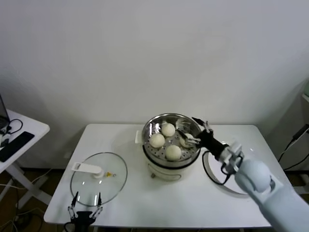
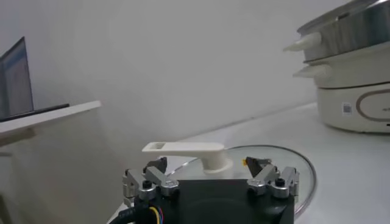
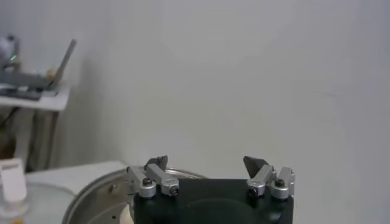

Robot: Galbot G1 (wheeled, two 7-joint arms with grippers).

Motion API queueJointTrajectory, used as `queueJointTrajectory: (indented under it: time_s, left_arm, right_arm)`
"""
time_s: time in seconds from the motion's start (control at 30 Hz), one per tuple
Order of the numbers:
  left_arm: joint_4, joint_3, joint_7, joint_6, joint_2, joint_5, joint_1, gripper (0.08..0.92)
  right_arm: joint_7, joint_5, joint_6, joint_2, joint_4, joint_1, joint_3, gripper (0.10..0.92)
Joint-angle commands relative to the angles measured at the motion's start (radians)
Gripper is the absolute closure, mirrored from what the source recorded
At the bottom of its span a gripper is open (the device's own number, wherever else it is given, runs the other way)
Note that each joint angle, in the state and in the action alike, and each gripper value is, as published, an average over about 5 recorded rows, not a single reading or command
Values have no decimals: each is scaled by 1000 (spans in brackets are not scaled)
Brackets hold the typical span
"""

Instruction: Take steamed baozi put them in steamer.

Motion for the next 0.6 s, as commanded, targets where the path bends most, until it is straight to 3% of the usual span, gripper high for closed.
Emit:
queueJointTrajectory:
  time_s: [0.03,0.27,0.6]
  left_arm:
    - [-4,3,0,-2,0,-8,2,177]
    - [-13,10,0,-4,-1,-9,5,177]
    - [-20,20,0,-3,-3,-1,20,177]
  right_arm:
    - [-10,-154,333,424,82,-621,396,203]
    - [-36,-209,505,555,36,-725,382,203]
    - [-24,-206,574,596,-24,-766,365,203]
